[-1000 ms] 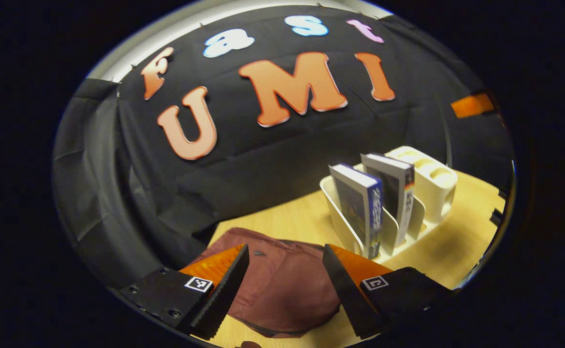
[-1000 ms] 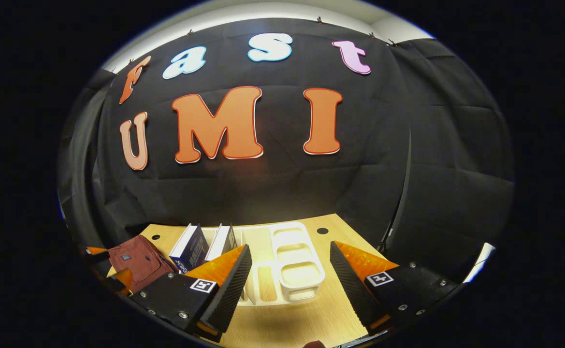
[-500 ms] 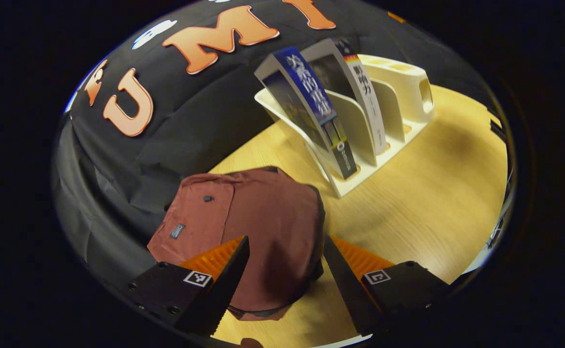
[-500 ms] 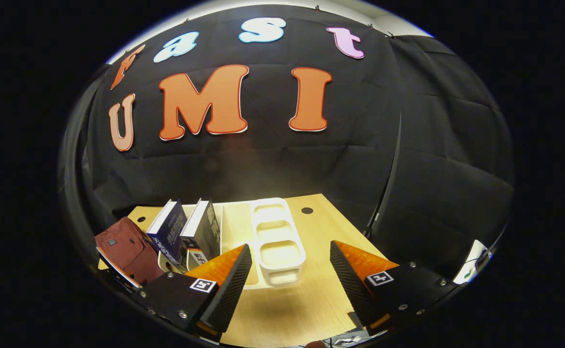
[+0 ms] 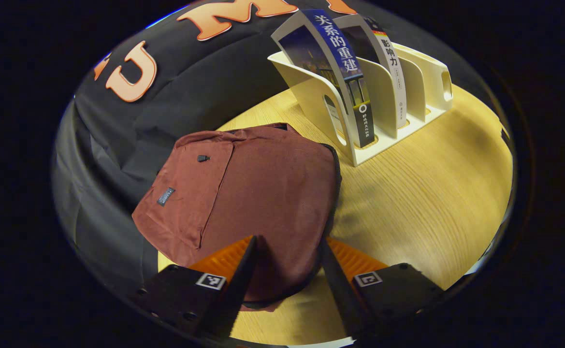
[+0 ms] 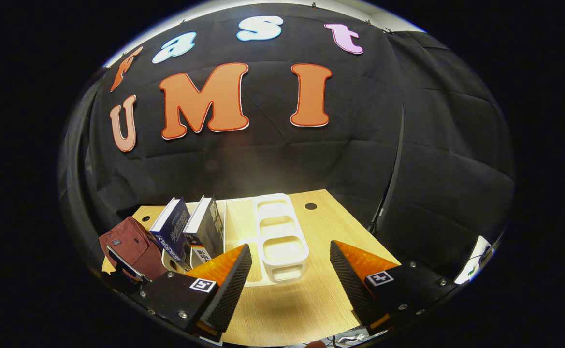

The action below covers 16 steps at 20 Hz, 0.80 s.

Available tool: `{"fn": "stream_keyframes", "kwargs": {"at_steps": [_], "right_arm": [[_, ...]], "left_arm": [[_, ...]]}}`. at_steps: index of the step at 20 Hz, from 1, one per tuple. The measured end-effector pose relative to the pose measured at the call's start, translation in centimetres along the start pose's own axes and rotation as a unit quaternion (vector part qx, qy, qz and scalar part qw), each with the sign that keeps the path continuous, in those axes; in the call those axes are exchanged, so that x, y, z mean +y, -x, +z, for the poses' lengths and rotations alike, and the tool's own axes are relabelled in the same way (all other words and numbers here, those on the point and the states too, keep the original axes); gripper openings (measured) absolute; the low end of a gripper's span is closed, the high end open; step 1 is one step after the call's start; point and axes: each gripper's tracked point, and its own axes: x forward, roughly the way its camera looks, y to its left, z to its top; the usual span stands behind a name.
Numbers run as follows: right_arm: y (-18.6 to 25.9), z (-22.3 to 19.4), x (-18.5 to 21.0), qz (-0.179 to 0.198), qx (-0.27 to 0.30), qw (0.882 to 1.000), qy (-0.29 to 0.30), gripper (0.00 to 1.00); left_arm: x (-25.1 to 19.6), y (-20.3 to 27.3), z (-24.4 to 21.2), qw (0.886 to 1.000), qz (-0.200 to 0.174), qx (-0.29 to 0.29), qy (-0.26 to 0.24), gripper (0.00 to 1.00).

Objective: Open the schoolbag, grab two books from the bookshelf and put them into the schoolbag.

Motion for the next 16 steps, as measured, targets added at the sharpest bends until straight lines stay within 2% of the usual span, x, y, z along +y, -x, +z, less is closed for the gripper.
{"fn": "stream_keyframes", "kwargs": {"at_steps": [1,3,5,8,10,11,12,14,16], "right_arm": [[-0.1,0.1,0.1,0.0,-0.001,1.0,0.001,0.97],[-0.1,0.2,0.3,0.005,-0.001,1.0,0.0,0.97],[-0.2,0.4,0.4,0.008,-0.002,1.0,-0.001,0.97],[-0.4,0.5,0.6,0.013,-0.004,1.0,-0.001,0.97],[-0.6,0.6,0.7,0.018,-0.004,1.0,-0.006,0.97],[-0.7,0.7,0.7,0.022,-0.003,1.0,-0.01,0.97],[-0.8,0.7,0.8,0.026,-0.001,0.999,-0.018,0.97],[-0.7,1.1,0.8,0.036,-0.003,0.999,-0.035,0.97],[-0.6,1.7,0.5,0.044,-0.011,0.998,-0.047,0.97]], "left_arm": [[0.1,0.2,-0.1,1.0,0.0,0.0,-0.009,0.71],[-0.2,0.3,0.3,1.0,-0.001,0.0,-0.03,0.64],[-0.4,0.2,0.4,0.999,-0.008,0.007,-0.045,0.45],[-0.4,0.2,0.5,0.999,-0.034,0.024,-0.029,0.32],[-0.5,0.1,0.6,0.997,-0.054,0.027,-0.055,0.22],[-0.3,0.2,0.8,0.996,-0.057,0.023,-0.07,0.12],[-0.4,0.1,0.9,0.995,-0.057,0.024,-0.081,0.07],[-0.2,0.4,0.9,0.992,-0.071,0.032,-0.1,0.02],[0.1,0.9,1.2,0.99,-0.1,0.054,-0.079,0.01]]}}
